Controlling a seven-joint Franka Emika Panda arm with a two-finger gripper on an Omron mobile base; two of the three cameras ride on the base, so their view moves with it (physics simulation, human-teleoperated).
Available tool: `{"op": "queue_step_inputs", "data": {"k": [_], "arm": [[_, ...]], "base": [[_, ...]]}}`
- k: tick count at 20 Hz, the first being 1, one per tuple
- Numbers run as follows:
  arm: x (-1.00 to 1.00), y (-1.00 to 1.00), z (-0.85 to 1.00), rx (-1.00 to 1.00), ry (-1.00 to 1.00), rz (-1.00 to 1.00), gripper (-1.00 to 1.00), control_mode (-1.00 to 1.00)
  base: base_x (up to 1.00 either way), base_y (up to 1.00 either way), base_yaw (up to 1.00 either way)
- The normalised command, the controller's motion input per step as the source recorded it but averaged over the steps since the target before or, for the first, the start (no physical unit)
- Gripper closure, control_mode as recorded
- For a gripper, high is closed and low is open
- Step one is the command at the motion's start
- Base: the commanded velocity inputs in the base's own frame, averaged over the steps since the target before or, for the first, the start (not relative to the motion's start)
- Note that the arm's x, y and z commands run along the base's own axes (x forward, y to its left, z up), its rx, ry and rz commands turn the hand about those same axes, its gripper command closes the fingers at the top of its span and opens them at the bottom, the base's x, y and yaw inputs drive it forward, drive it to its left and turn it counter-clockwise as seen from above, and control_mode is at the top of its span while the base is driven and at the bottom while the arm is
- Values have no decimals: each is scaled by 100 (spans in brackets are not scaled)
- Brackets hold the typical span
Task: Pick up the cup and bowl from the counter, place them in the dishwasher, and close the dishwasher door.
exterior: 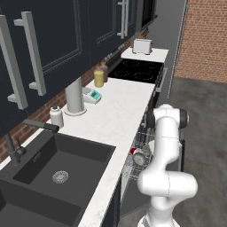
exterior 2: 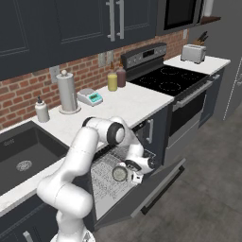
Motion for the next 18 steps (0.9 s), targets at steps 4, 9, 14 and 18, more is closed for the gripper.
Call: {"op": "queue_step_inputs", "data": {"k": [4,9,14,18], "arm": [[-61,-63,100,15,-19,0,-100,-100],[-58,-72,100,16,-17,0,-100,-100],[-50,-89,100,15,-8,0,-100,-100],[-39,-94,74,13,-1,0,-100,-100]], "base": [[0,0,0],[0,0,0],[0,0,0],[0,0,0]]}}
